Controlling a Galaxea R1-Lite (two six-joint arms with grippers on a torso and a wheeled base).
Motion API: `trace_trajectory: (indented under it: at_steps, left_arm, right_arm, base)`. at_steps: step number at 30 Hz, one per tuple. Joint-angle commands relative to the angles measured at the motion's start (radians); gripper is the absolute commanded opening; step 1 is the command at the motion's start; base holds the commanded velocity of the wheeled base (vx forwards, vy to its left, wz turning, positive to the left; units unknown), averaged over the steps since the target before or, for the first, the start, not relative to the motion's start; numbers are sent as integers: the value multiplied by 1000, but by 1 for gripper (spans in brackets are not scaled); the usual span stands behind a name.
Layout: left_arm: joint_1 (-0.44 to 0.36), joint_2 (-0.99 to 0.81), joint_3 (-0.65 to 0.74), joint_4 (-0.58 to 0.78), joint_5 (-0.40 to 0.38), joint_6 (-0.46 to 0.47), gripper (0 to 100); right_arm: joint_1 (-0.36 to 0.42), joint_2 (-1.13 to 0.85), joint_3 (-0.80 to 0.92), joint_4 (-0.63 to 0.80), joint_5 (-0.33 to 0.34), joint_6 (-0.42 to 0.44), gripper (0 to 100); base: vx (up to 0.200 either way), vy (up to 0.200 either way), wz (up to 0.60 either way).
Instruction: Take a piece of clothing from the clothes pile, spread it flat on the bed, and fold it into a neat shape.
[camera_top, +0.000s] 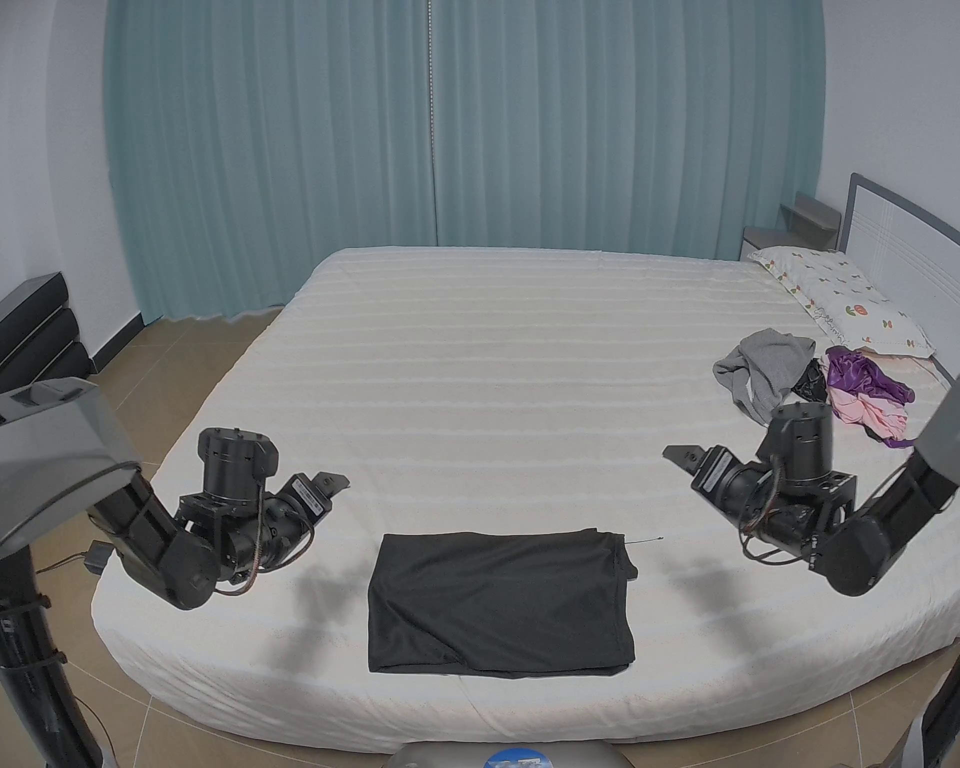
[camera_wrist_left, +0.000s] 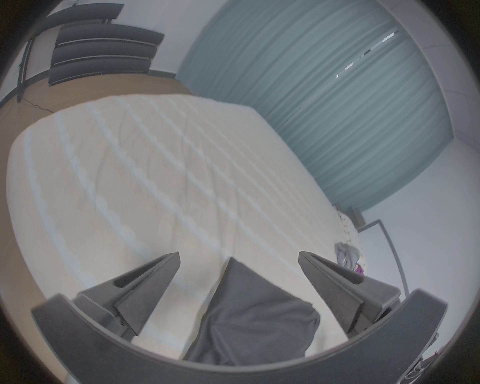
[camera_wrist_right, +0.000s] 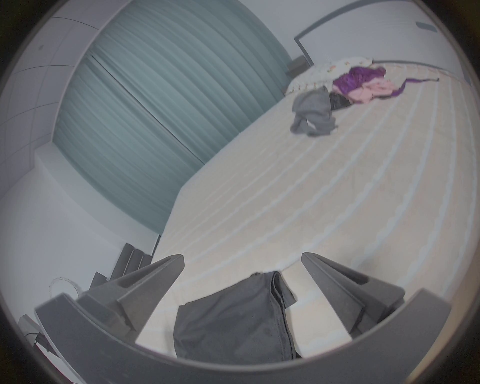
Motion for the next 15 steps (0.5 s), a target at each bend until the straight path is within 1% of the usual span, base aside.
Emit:
trace_trajectory:
  at_steps: [1,3,5,7,8,9,10,12,15]
  left_arm:
    - [27,-261,72,-8,9,1,100]
    - [27,-383,97,-6,28,4,100]
    - [27,-472,131,-8,62,10,100]
    - [27,-543,164,-6,89,29,100]
    - [27,-554,171,-6,92,36,100]
    - [27,-613,210,-6,115,89,100]
    - [27,-642,232,-6,128,122,100]
    - [27,-695,263,-6,158,178,100]
    - [26,-787,322,-6,229,240,100]
  right_arm:
    - [-58,-290,119,0,-18,-60,100]
    - [-60,-394,184,6,-19,-75,100]
    - [-61,-472,234,4,-19,-112,100]
    - [-61,-546,283,3,-22,-164,100]
    - [-61,-558,289,3,-22,-171,100]
    - [-60,-629,328,4,-28,-215,100]
    - [-60,-667,349,9,-33,-240,100]
    - [-60,-729,381,13,-33,-273,100]
    - [-60,-833,429,21,-38,-312,100]
  base:
    - [0,0,0]
    - [0,0,0]
    - [0,0,0]
    - [0,0,0]
    - [0,0,0]
    - [0,0,0]
    - [0,0,0]
    - [0,0,0]
    - [0,0,0]
